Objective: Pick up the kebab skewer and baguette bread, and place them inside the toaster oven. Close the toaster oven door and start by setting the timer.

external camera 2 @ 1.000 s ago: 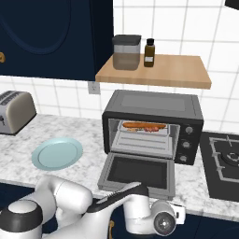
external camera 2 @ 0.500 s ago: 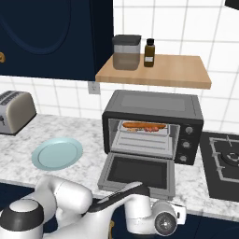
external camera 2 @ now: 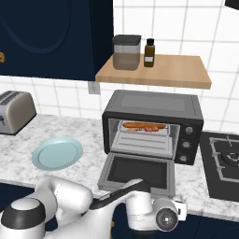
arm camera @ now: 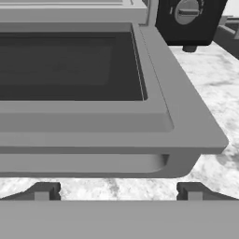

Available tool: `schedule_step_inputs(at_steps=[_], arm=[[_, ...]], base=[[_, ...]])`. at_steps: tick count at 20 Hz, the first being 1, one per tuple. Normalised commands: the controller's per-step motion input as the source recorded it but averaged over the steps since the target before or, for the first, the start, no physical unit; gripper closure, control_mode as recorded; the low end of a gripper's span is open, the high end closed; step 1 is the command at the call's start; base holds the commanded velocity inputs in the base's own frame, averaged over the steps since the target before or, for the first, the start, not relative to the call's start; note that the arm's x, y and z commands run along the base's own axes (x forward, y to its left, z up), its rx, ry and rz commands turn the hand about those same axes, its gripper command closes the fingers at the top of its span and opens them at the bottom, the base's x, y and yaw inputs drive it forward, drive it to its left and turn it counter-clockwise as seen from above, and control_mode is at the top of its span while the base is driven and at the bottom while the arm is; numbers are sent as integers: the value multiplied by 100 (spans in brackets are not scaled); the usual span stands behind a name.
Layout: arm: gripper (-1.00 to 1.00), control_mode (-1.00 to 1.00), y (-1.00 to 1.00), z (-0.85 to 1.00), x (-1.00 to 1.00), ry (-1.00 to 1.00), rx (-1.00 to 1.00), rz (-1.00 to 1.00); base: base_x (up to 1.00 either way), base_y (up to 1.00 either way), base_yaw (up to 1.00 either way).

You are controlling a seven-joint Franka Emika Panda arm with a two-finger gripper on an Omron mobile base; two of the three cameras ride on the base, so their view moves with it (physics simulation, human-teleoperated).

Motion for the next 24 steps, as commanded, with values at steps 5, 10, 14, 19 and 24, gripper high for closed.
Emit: schedule_step_inputs(at_steps=[5, 10, 14, 19, 24], arm=[[-100, -100, 6, -3, 0, 3, 0, 0], [-100, -100, 7, -1, 2, 1, 0, 0], [-100, -100, 8, 0, 10, 1, 0, 0], [-100, -100, 8, 0, 22, 0, 0, 2], [-100, -100, 1, 8, 17, 0, 0, 1]], base=[[0, 0, 0], [0, 0, 0], [0, 0, 0], [0, 0, 0], [0, 0, 0]])
